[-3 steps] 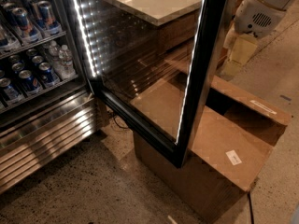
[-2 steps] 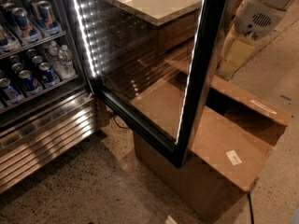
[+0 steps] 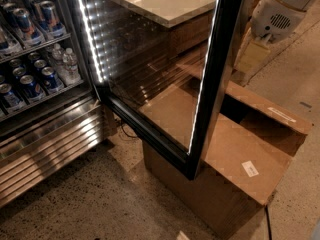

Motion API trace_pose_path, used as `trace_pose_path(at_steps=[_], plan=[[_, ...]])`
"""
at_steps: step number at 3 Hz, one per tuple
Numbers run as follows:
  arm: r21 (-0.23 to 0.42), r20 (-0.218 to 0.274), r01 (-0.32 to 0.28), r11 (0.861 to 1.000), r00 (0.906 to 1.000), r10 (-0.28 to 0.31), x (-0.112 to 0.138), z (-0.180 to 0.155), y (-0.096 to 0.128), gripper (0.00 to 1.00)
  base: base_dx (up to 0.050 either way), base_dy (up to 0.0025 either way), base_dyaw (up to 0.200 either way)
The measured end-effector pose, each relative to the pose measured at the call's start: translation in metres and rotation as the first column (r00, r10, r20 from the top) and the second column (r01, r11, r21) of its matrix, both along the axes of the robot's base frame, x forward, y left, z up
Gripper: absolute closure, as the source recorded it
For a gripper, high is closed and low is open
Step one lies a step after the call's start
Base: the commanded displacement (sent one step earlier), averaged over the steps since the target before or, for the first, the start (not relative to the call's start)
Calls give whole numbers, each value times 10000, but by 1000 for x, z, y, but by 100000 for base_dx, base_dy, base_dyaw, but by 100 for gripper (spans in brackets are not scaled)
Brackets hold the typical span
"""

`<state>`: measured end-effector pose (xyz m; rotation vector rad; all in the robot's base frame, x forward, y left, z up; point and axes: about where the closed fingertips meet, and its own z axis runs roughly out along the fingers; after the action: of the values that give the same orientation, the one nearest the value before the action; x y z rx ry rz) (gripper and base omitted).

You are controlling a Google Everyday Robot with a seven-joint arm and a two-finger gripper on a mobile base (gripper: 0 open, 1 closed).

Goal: Close right fridge door

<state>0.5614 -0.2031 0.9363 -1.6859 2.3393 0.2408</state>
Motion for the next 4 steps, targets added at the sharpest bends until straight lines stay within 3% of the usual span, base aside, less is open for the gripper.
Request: trace_pose_path(at_steps=[1,3,4], plan=[[0,0,0,10000,10000,0,0,0,0,100,4899,1,-14],[0,0,0,10000,10000,0,0,0,0,100,-5,9,18246],[0,0,0,10000,10000,0,0,0,0,100,-1978,-201,18454]])
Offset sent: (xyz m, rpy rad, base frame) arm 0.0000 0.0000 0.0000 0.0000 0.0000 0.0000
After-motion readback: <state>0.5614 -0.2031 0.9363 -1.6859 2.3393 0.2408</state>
